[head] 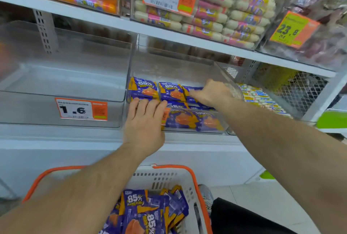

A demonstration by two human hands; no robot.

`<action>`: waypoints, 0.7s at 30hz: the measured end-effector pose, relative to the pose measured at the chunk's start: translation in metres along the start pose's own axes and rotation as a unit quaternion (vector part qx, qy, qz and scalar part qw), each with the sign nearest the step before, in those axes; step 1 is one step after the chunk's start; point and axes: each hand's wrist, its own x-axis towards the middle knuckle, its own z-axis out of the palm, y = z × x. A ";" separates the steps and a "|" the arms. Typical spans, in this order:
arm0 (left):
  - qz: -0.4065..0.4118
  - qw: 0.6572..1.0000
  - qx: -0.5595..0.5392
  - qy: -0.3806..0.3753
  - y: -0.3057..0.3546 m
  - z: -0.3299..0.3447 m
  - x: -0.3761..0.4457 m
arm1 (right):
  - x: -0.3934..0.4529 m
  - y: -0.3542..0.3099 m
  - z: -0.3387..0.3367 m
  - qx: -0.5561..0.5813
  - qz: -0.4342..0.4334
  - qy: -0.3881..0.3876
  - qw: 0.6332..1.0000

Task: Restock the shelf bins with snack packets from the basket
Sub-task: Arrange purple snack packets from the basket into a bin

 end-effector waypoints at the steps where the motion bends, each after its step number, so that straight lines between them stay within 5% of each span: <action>1: -0.007 1.000 0.004 0.006 0.002 0.003 0.000 | 0.005 -0.001 0.005 -0.009 0.010 -0.009 1.000; 4: -0.006 0.999 0.008 0.037 0.002 0.010 -0.001 | 0.014 0.002 0.015 -0.047 0.033 -0.037 0.998; 10: -0.017 0.999 0.014 0.049 0.003 0.016 0.000 | 0.027 -0.004 0.030 -0.204 0.029 -0.245 0.947; 16: -0.021 0.999 0.012 0.046 0.005 0.015 0.000 | 0.032 0.003 0.033 -0.239 -0.089 -0.226 0.940; 21: -0.029 0.999 0.002 0.032 0.006 0.011 0.000 | 0.031 0.003 0.033 -0.272 -0.103 -0.244 0.925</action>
